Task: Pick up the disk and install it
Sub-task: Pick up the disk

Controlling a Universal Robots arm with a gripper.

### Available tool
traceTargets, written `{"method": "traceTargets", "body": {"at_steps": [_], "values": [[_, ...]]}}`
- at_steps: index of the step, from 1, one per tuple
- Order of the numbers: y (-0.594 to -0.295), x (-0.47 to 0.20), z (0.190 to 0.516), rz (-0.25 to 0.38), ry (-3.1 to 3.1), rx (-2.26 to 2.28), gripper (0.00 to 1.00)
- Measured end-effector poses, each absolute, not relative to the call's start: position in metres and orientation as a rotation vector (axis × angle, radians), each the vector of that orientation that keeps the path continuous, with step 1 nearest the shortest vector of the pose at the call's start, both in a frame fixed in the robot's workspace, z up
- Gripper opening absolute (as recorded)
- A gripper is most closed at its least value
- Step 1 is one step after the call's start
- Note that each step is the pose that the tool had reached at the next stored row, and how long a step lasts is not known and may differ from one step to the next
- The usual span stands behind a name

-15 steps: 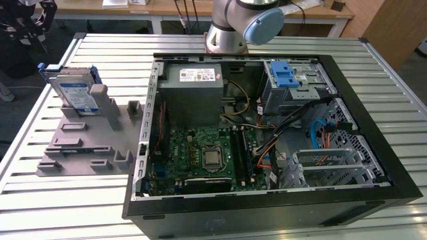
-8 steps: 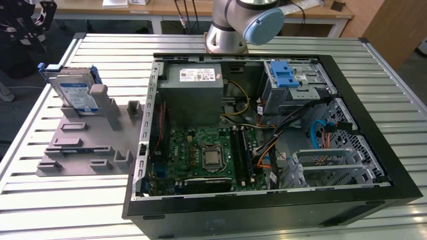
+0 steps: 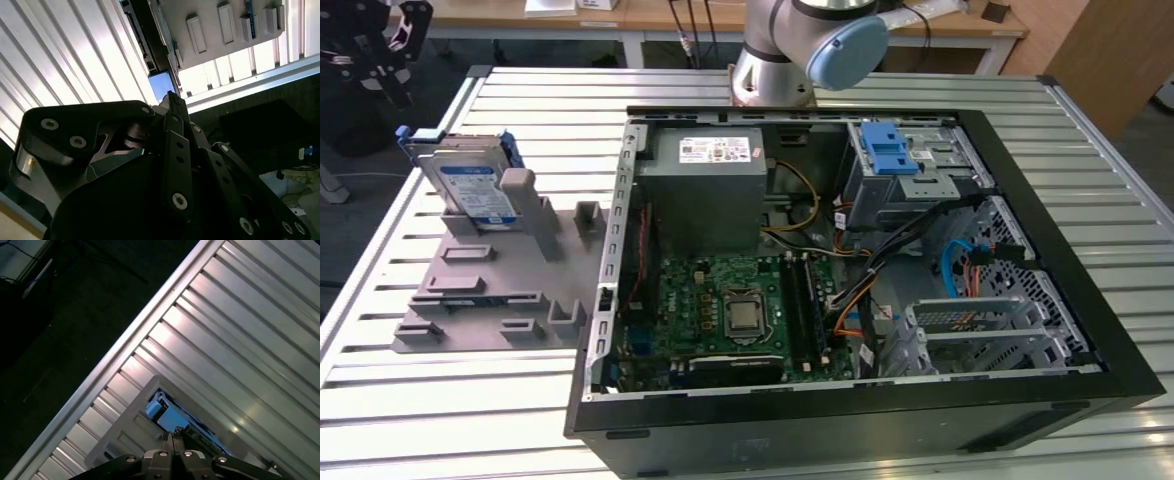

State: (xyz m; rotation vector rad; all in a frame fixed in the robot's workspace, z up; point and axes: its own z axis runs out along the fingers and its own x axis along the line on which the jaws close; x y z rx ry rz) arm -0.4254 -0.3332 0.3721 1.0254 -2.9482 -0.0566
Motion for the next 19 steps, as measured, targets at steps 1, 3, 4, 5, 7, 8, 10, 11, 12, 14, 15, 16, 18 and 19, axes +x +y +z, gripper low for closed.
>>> {"method": "traceTargets", "body": {"at_steps": [1, 3, 4, 5, 7, 8, 10, 11, 12, 14, 15, 16, 18, 19], "values": [[-0.3332, -0.4254, 0.3721, -0.056, -2.944, 1.037, 0.11], [-0.3332, -0.4254, 0.3721, -0.056, -2.935, 1.061, 0.11], [-0.3332, -0.4254, 0.3721, -0.056, -2.931, 1.072, 0.11], [-0.3332, -0.4254, 0.3721, -0.056, -2.927, 1.084, 0.11], [-0.3332, -0.4254, 0.3721, -0.056, -2.917, 1.108, 0.11], [-0.3332, -0.4254, 0.3721, -0.055, -2.913, 1.120, 0.11], [-0.3332, -0.4254, 0.3721, -0.055, -2.903, 1.144, 0.11], [-0.3332, -0.4254, 0.3721, -0.055, -2.898, 1.156, 0.11], [-0.3332, -0.4254, 0.3721, -0.055, -2.893, 1.168, 0.11], [-0.3333, -0.4254, 0.3721, -0.054, -2.884, 1.191, 0.11], [-0.3332, -0.4254, 0.3721, -0.054, -2.879, 1.203, 0.11], [-0.3332, -0.4254, 0.3722, -0.054, -2.873, 1.215, 0.11], [-0.3332, -0.4254, 0.3721, -0.054, -2.864, 1.238, 0.11], [-0.3332, -0.4254, 0.3721, -0.054, -2.859, 1.249, 0.11]]}}
